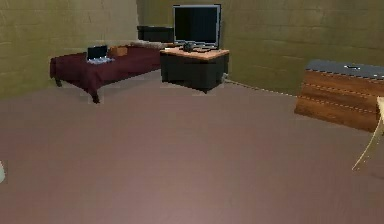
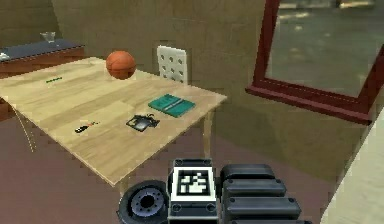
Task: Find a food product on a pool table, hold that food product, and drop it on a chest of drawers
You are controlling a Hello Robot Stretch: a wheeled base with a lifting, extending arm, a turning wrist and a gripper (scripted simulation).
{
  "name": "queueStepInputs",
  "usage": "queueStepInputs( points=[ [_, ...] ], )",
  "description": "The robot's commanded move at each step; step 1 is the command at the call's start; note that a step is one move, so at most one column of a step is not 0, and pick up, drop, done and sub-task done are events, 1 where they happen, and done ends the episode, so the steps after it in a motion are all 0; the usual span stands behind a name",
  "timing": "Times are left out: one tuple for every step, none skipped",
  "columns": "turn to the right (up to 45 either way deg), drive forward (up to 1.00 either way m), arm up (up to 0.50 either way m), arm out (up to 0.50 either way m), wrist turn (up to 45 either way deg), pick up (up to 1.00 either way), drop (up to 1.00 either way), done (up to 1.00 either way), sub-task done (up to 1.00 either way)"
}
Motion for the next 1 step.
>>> queueStepInputs(
  points=[
    [0.0, 0.2, 0.0, 0.0, 0.0, 0.0, 0.0, 0.0, 0.0]
  ],
)
